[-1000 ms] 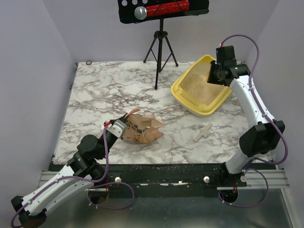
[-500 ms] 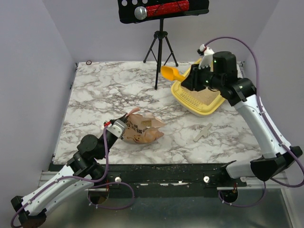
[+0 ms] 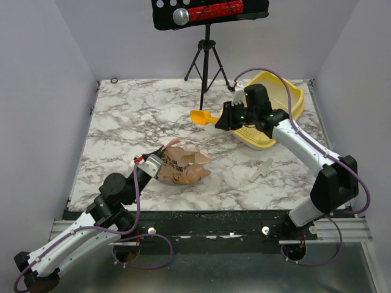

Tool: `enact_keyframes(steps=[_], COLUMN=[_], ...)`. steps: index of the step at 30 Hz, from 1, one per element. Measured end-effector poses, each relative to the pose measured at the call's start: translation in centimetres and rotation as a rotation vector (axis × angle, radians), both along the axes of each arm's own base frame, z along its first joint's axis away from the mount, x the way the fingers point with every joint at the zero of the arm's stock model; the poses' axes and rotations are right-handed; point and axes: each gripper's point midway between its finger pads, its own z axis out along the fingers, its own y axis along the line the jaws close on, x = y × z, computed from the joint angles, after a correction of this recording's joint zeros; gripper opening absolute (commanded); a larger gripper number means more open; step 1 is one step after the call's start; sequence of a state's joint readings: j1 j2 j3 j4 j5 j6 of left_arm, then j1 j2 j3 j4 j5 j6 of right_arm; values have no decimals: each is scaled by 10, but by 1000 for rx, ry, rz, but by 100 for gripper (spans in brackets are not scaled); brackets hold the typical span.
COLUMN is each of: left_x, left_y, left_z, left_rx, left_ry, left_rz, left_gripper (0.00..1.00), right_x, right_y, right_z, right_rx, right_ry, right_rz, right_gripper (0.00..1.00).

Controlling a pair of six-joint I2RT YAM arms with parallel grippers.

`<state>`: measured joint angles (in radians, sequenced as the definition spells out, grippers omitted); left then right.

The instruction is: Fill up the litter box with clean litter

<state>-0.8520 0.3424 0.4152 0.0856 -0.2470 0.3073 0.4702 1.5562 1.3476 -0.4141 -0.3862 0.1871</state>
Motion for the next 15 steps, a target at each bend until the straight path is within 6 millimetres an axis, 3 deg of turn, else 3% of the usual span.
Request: enact_keyframes(steps=[9,15], left_x=[0,0], left_y=[-1,-2], left_z=[-1,-2], left_rx=[7,12], left_ry=[1,2], left_rz=[-4,-8], left_gripper=[0,0], right_x=[11,17], right_y=[9,1], right_z=[-51,-87], right_rx=[37,7], right_ry=[29,42], right_rz=[-26,-93], right_gripper=[7,11])
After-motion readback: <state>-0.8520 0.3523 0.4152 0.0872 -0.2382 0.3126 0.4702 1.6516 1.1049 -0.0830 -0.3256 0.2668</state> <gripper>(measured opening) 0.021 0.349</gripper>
